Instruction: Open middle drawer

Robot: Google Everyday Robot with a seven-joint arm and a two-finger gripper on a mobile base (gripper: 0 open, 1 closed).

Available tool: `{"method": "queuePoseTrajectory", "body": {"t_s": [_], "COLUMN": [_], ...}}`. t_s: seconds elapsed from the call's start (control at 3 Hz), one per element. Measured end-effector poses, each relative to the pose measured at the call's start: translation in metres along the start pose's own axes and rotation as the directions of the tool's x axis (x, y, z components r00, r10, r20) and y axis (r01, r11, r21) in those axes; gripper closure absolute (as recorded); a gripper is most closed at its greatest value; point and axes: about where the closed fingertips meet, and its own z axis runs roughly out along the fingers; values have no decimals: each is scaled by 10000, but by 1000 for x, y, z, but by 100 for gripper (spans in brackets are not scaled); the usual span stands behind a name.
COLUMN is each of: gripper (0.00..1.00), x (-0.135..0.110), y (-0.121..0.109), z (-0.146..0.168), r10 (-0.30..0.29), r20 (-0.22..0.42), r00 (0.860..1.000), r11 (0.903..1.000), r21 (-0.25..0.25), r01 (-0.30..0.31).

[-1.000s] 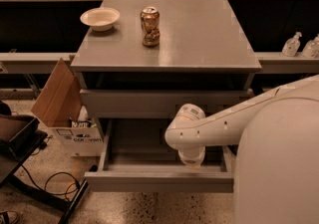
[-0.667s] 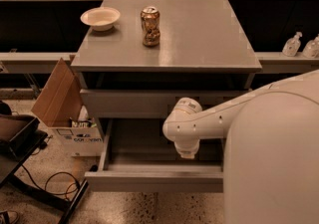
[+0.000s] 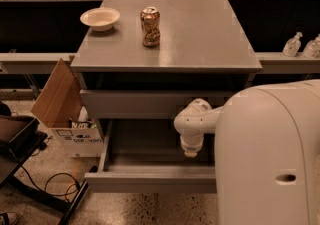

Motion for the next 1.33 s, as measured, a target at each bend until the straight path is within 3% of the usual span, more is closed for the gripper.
{"method": "queuePoseTrajectory", "body": {"t_s": [0.33, 0.67, 1.33], "gripper": [100, 100, 100], "x": [14, 38, 87], "y": [6, 31, 101], "z": [31, 49, 47], "r10": [221, 599, 590], "r20": [366, 511, -471], "r00": [9991, 9969, 9971], "r11": [9986, 9937, 9785], "r21": [-488, -983, -1952], "r01": [-203, -547, -671]}}
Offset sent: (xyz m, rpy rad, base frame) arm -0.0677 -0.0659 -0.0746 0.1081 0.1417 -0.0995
